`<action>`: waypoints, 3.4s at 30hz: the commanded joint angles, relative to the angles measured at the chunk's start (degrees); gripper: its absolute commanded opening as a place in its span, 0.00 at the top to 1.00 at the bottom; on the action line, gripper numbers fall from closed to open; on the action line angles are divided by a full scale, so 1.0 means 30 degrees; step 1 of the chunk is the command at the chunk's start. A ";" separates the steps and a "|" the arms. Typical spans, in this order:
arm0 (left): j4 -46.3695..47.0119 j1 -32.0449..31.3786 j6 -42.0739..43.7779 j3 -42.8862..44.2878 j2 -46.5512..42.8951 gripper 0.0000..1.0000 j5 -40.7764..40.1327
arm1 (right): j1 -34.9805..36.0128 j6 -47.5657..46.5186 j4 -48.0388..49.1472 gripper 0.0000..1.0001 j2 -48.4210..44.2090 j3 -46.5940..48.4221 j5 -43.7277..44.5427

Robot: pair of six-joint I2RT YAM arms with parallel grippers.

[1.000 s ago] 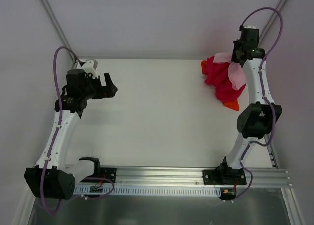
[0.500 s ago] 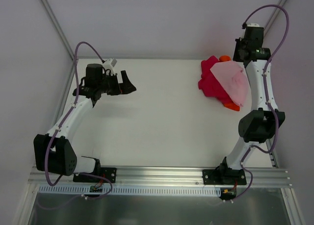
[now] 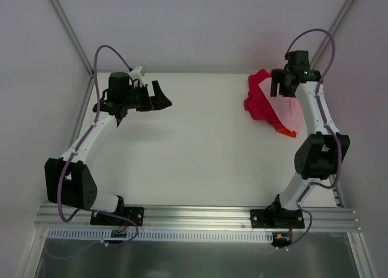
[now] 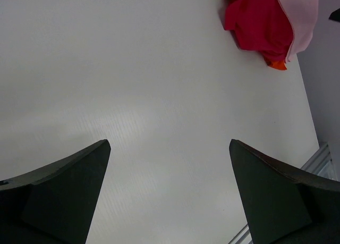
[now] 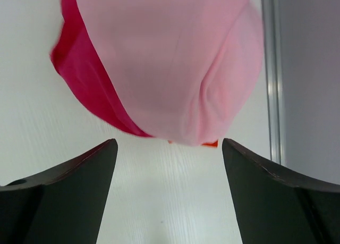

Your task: Fold and stack the t-shirts

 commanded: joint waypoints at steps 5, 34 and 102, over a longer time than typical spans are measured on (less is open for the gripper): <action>-0.0288 -0.0153 0.0350 0.0600 0.0118 0.01 0.0392 | 0.0619 0.1278 0.0179 0.14 -0.1461 -0.5364 0.2471; -0.1109 -0.0153 0.1434 -0.0132 0.0147 0.01 -0.0546 | 0.4485 -0.5252 0.3463 0.13 0.9548 0.9012 0.6130; -0.1783 -0.0153 0.1142 0.2855 0.0791 0.01 0.0158 | 0.5450 -0.9681 0.9886 0.99 -0.3164 1.2117 0.3906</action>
